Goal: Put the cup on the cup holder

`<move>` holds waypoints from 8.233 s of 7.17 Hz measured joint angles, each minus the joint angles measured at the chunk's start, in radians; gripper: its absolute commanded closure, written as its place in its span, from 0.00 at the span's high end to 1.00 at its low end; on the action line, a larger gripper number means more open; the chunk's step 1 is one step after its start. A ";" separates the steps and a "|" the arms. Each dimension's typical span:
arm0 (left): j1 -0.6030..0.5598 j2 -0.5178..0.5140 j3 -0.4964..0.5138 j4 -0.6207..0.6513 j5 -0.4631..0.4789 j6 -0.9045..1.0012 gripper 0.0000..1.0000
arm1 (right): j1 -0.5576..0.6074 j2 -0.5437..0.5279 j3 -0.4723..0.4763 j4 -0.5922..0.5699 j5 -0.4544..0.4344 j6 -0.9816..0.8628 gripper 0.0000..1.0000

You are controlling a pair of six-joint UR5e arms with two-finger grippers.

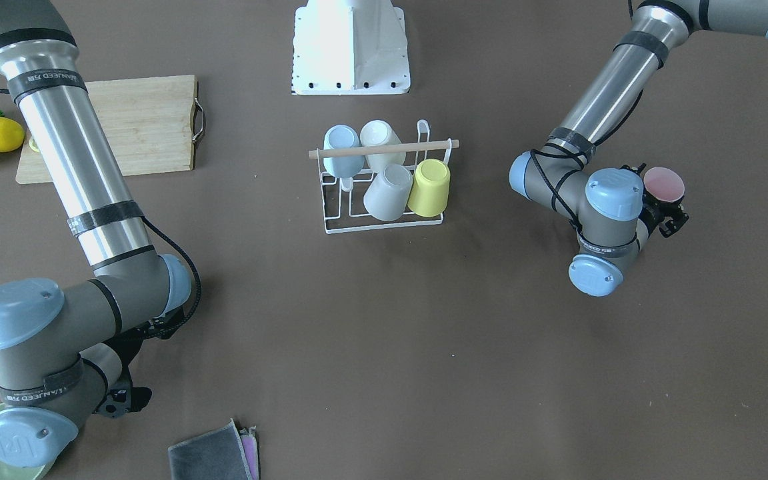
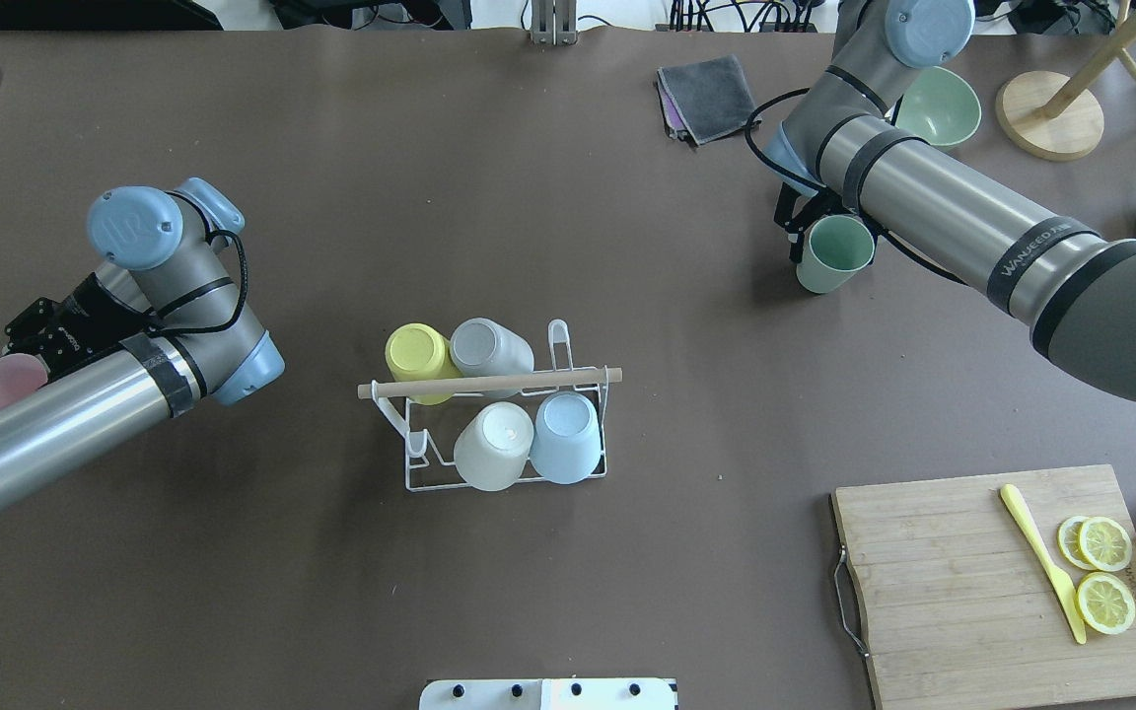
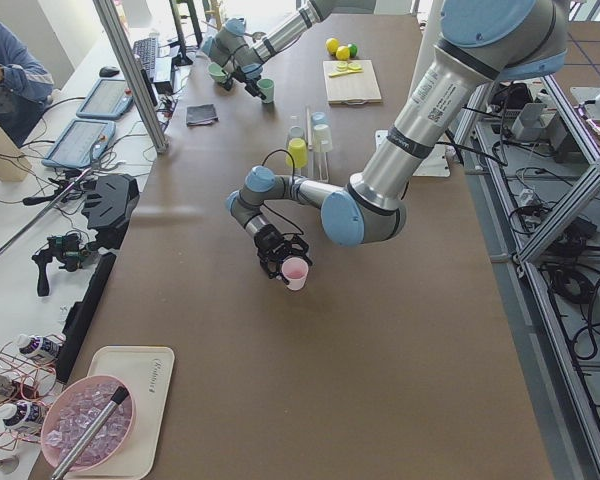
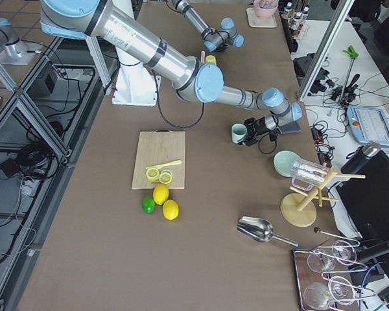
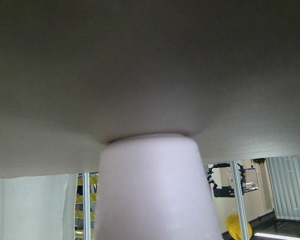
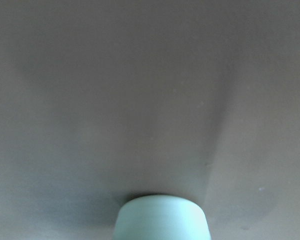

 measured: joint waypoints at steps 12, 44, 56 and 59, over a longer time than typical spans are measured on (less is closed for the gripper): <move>-0.226 0.129 -0.697 -0.353 -0.120 -0.155 0.66 | 0.058 0.082 0.145 -0.134 0.013 -0.007 0.00; 0.760 0.401 -0.664 -2.547 1.203 -0.737 0.97 | -0.417 -0.482 0.832 2.368 -0.802 0.796 0.00; -0.250 0.591 -0.763 -1.813 0.096 -0.881 0.97 | -0.460 -0.491 0.832 2.374 -0.804 0.796 0.00; -0.497 0.579 -0.689 -1.500 -0.148 -0.874 0.97 | -0.460 -0.514 0.843 2.390 -0.804 0.795 0.00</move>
